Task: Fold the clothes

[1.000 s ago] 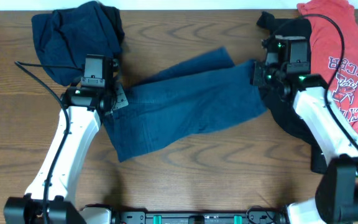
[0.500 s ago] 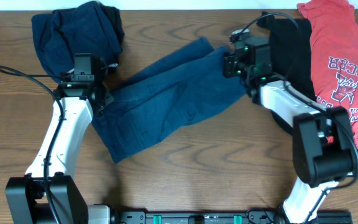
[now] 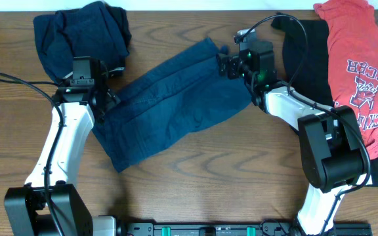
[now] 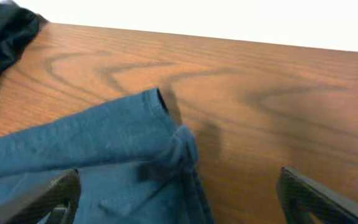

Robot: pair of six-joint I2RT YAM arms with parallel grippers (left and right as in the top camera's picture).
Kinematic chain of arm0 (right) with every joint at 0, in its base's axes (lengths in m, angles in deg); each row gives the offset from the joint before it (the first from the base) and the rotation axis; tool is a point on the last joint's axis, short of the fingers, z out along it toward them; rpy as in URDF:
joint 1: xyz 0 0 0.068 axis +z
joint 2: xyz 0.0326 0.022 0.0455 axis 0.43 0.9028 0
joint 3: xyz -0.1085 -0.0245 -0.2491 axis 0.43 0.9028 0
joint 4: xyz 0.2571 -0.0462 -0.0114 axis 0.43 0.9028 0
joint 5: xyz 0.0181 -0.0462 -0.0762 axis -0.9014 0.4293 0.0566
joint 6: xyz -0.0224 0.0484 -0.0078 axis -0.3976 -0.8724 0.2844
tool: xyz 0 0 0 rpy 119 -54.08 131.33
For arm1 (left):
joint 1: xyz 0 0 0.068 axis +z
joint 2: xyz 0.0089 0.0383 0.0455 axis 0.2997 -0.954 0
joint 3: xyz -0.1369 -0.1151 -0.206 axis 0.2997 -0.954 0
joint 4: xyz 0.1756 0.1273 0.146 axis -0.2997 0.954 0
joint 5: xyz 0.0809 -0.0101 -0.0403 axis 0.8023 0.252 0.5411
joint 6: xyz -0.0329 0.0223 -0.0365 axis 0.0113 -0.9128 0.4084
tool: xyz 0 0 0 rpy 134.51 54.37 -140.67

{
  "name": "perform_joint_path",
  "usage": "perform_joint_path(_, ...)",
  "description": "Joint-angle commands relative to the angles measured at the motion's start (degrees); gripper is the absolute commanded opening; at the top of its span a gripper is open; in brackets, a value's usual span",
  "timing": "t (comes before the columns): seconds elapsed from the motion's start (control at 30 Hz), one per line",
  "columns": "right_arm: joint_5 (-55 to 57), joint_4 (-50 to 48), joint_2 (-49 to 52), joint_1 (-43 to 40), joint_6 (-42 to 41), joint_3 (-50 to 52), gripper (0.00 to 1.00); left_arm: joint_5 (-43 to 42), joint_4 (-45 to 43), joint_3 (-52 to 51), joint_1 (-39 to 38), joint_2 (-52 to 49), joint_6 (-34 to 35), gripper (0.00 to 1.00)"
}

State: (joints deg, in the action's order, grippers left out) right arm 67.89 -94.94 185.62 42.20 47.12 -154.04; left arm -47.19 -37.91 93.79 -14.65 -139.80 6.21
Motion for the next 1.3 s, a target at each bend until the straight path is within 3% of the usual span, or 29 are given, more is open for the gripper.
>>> perform_joint_path(0.0, -2.0, 3.2, -3.4, 0.0, 0.0, -0.7, 0.99, 1.9, 0.7, -0.1, 1.5, 0.7, -1.1, 0.98)
perform_joint_path(0.4, -5.1, 15.4, -5.2, -0.3, 8.6, -0.7, 0.98, -4.0, 3.6, -0.1, 2.3, 11.3, -8.8, 0.98)
perform_joint_path(0.6, -8.3, 18.8, -4.7, 1.1, 11.2, -0.7, 0.71, -8.4, 2.3, -0.1, 2.3, 11.8, -8.8, 0.98)
perform_joint_path(0.87, -8.4, 18.9, -1.3, 4.8, 13.2, -0.7, 0.60, -13.9, 0.9, -0.1, 2.2, 11.8, -8.8, 0.98)
perform_joint_path(1.27, -8.4, 20.9, 3.2, 7.5, 10.5, -0.7, 0.63, -14.8, -4.2, -0.1, -2.4, 9.4, -13.1, 0.98)
